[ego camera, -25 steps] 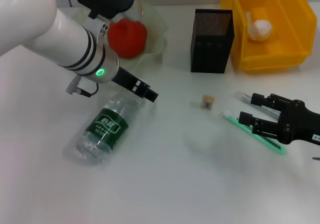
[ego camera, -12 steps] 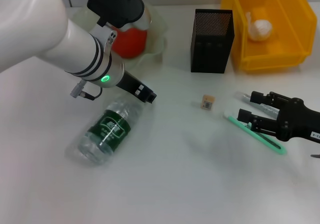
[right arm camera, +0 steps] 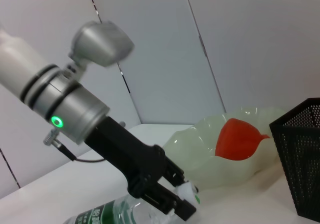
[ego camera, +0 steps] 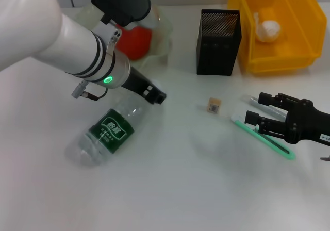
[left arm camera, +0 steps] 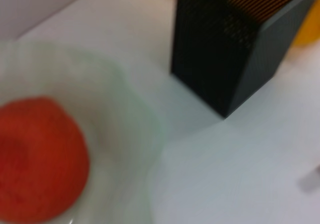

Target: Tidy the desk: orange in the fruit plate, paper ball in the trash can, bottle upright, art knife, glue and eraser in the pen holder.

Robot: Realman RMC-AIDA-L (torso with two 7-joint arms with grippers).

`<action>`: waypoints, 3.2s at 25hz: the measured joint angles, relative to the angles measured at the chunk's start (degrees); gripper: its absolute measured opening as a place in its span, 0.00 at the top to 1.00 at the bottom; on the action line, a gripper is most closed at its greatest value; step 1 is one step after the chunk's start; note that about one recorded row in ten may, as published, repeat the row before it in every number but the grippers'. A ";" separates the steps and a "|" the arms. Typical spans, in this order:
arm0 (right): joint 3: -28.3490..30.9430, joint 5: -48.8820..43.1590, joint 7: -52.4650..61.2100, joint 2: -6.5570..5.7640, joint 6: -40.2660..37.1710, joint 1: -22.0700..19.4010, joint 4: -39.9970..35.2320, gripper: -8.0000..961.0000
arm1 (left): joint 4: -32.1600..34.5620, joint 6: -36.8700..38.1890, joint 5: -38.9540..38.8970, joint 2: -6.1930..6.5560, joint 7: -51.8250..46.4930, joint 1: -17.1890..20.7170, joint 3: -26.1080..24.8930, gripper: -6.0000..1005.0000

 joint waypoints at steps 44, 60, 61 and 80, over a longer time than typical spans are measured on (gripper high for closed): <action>2.08 1.47 -0.21 1.37 1.82 3.80 6.03 0.21 | -50.29 26.80 -93.79 -0.12 120.03 14.24 -29.20 0.56; 3.21 5.21 -2.08 1.46 3.55 4.72 9.81 0.21 | -59.21 25.51 -94.85 -0.14 129.21 13.09 -28.98 0.48; 3.21 5.25 -2.11 1.46 3.56 4.74 9.96 0.21 | -59.52 25.50 -94.86 -0.14 129.44 13.08 -29.07 0.47; 3.02 5.51 8.66 0.63 -4.94 3.93 -2.45 0.21 | -50.14 43.15 -89.56 2.90 116.81 20.57 -27.29 0.20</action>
